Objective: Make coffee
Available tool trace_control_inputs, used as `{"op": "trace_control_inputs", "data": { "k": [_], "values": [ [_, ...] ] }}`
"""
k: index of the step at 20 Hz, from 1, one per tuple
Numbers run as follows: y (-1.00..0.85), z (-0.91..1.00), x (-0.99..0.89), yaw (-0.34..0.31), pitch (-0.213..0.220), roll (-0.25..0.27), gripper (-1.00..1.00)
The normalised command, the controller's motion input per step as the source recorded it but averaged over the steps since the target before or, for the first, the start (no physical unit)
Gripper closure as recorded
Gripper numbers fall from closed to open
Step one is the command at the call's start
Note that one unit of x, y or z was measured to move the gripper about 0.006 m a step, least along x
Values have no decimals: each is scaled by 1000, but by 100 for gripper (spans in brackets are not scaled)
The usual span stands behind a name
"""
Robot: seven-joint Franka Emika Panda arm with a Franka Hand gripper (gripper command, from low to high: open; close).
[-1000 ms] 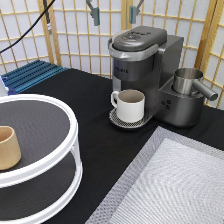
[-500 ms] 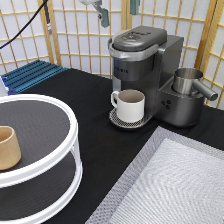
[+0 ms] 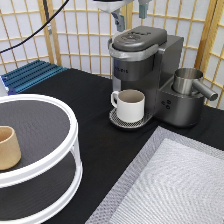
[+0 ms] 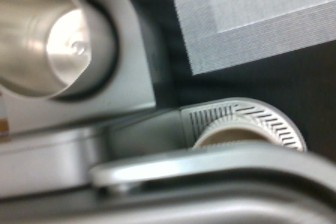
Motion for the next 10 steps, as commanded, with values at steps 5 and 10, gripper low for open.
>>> {"op": "trace_control_inputs", "data": {
  "k": [5,10],
  "values": [
    [-110,-139,-368,30,0,-52,-100],
    [-148,-188,-263,5,-11,-60,-100]
  ]
}}
